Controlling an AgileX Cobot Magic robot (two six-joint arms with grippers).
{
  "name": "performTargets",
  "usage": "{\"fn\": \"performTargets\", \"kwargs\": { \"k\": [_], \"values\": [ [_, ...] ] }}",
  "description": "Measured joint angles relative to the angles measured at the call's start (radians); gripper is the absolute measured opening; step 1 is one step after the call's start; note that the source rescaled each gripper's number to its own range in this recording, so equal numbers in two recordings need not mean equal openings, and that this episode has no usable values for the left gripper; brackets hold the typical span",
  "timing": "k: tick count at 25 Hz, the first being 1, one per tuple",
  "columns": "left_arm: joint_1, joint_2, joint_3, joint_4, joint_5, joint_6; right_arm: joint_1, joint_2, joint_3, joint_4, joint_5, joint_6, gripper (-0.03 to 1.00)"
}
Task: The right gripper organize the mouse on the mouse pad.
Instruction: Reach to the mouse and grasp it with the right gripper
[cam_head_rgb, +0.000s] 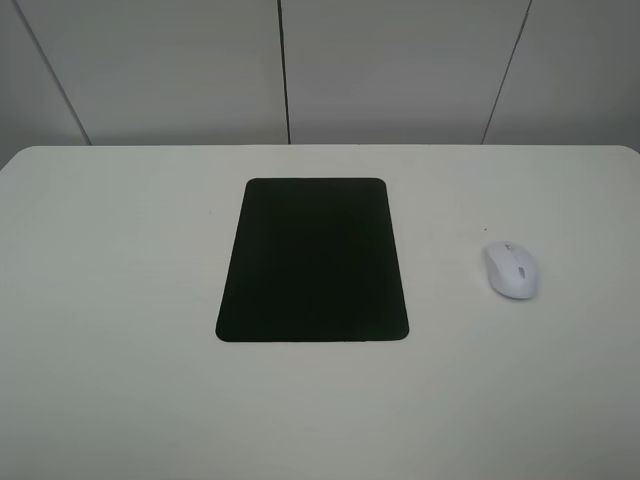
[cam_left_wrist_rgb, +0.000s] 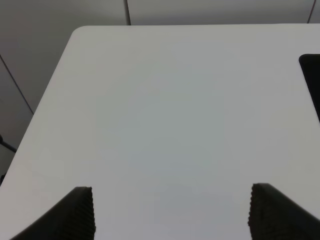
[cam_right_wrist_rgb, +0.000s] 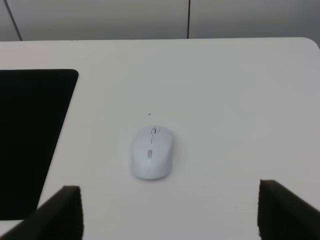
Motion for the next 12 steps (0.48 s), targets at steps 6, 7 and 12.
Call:
{"fn": "performTargets", "kwargs": {
  "k": [6,7,12],
  "values": [
    [0.0,0.0,0.0,0.0,0.0,0.0,0.0,0.0,0.0,0.0,0.0,0.0,0.46],
    [0.0,0.0,0.0,0.0,0.0,0.0,0.0,0.0,0.0,0.0,0.0,0.0,0.46],
    [0.0,0.0,0.0,0.0,0.0,0.0,0.0,0.0,0.0,0.0,0.0,0.0,0.46]
  ]
}}
